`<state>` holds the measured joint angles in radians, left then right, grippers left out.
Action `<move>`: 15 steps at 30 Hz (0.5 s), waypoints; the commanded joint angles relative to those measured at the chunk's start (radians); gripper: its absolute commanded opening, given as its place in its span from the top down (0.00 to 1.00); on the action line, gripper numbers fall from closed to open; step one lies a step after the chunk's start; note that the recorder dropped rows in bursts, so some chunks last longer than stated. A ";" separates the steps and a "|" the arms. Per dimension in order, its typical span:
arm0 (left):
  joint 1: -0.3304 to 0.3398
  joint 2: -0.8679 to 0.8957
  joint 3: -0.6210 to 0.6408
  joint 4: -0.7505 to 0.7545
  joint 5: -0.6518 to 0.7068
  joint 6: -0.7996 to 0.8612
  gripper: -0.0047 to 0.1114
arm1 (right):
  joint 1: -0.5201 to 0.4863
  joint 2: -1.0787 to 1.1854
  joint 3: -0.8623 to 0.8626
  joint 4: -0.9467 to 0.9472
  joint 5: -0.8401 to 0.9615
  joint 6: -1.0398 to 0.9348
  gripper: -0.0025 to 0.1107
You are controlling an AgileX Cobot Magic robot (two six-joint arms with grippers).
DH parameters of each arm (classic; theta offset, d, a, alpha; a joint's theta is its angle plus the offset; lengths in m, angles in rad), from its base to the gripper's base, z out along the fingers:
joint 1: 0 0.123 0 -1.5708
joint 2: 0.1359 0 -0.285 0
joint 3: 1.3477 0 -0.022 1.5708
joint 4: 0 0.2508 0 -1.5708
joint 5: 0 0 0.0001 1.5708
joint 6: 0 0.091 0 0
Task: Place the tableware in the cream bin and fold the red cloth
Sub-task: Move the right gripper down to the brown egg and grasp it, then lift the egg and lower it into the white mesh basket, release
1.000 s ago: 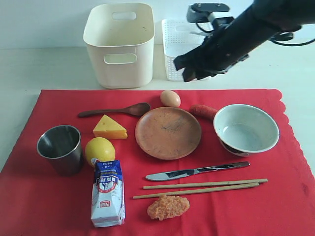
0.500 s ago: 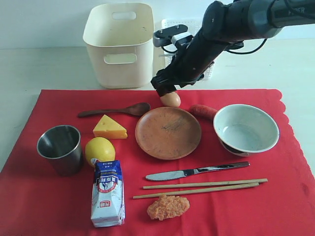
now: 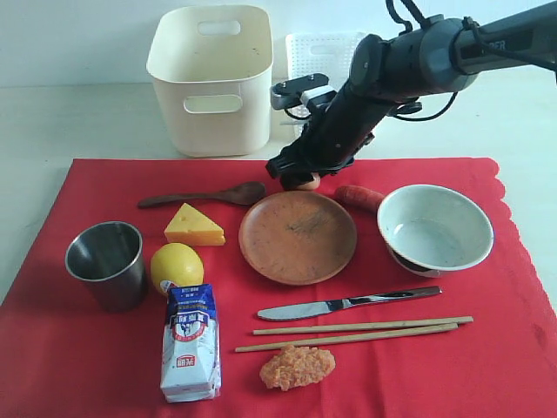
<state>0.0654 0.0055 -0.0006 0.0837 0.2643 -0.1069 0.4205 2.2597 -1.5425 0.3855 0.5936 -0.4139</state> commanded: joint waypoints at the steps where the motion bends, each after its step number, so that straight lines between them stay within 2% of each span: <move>1: -0.005 -0.005 0.001 -0.005 0.001 -0.003 0.94 | -0.001 0.008 -0.009 0.006 0.025 -0.005 0.64; 7: -0.005 -0.005 0.001 -0.005 0.001 -0.003 0.94 | -0.001 0.008 -0.009 0.006 0.025 -0.002 0.80; 15: -0.005 -0.005 0.001 -0.005 0.001 -0.001 0.94 | -0.001 -0.010 -0.009 0.006 0.068 0.052 0.81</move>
<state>0.0654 0.0055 -0.0006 0.0837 0.2643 -0.1069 0.4205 2.2615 -1.5484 0.3894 0.6203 -0.3942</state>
